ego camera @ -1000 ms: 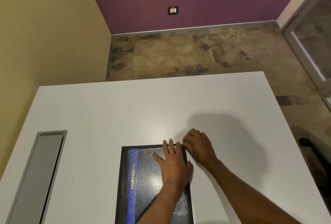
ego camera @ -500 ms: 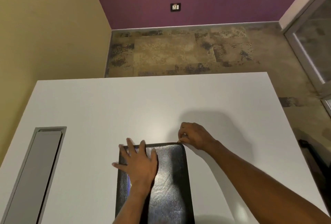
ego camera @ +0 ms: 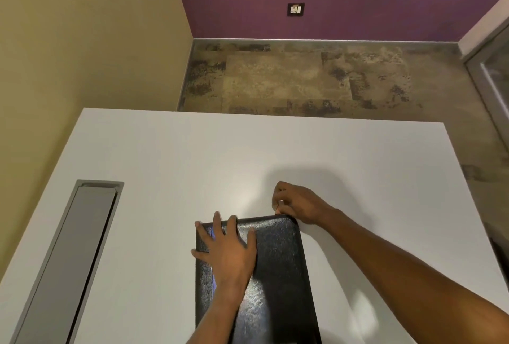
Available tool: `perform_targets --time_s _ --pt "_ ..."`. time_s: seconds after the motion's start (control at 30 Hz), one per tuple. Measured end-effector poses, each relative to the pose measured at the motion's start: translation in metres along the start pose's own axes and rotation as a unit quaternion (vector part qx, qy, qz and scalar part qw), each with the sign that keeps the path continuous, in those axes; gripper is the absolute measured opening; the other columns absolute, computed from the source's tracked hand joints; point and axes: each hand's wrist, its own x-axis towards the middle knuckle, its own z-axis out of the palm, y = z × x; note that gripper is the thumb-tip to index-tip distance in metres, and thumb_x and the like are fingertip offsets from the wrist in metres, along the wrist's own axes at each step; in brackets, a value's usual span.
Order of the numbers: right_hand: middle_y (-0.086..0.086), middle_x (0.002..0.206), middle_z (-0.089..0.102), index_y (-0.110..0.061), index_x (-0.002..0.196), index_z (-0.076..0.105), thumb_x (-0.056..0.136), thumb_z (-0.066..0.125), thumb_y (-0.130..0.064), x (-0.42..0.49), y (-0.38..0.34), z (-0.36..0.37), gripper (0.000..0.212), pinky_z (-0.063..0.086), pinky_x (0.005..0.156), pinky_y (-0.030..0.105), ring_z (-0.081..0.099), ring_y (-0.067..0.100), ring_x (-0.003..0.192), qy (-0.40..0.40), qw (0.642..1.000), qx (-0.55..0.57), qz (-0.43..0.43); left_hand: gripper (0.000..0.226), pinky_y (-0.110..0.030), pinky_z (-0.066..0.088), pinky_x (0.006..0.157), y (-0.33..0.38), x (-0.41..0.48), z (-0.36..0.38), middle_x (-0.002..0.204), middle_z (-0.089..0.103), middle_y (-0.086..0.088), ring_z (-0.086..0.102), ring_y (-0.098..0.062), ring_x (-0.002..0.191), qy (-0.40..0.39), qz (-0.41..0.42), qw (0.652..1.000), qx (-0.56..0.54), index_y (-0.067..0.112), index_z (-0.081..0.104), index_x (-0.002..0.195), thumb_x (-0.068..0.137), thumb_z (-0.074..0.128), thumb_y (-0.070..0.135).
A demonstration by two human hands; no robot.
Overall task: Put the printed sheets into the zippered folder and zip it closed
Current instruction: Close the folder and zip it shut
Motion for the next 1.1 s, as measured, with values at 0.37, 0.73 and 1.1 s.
perform_targets --time_s 0.37,0.73,1.1 --pt "-0.013 0.097 0.063 -0.031 0.088 0.064 0.091 0.069 -0.029 -0.01 0.002 0.015 0.006 0.054 0.079 0.037 0.063 0.01 0.086 0.097 0.991 0.085 0.032 0.042 -0.08 -0.005 0.113 -0.003 0.006 -0.006 0.17 0.013 0.001 -0.023 -0.025 0.156 -0.012 0.037 0.994 -0.097 0.042 0.055 0.132 0.095 0.054 0.061" --pt "-0.013 0.099 0.062 -0.031 0.09 0.063 0.093 0.067 -0.034 0.035 -0.034 0.024 0.006 0.051 0.077 0.033 0.06 0.01 0.084 0.02 1.0 0.018 -0.01 0.077 -0.066 0.01 0.124 -0.006 0.0 0.002 0.173 0.005 -0.01 -0.005 -0.031 0.159 0.026 -0.004 0.997 -0.077 0.02 0.024 0.161 0.098 0.056 0.051" --pt "-0.011 0.096 0.063 -0.029 0.089 0.062 0.092 0.061 -0.03 0.061 -0.078 0.044 0.004 0.048 0.08 0.032 0.057 0.011 0.085 0.005 1.0 0.03 -0.005 0.074 -0.047 0.005 0.13 -0.028 0.001 -0.003 0.172 0.009 -0.01 0.002 -0.025 0.16 0.022 0.039 0.98 -0.196 0.011 0.016 0.164 0.104 0.053 0.035"
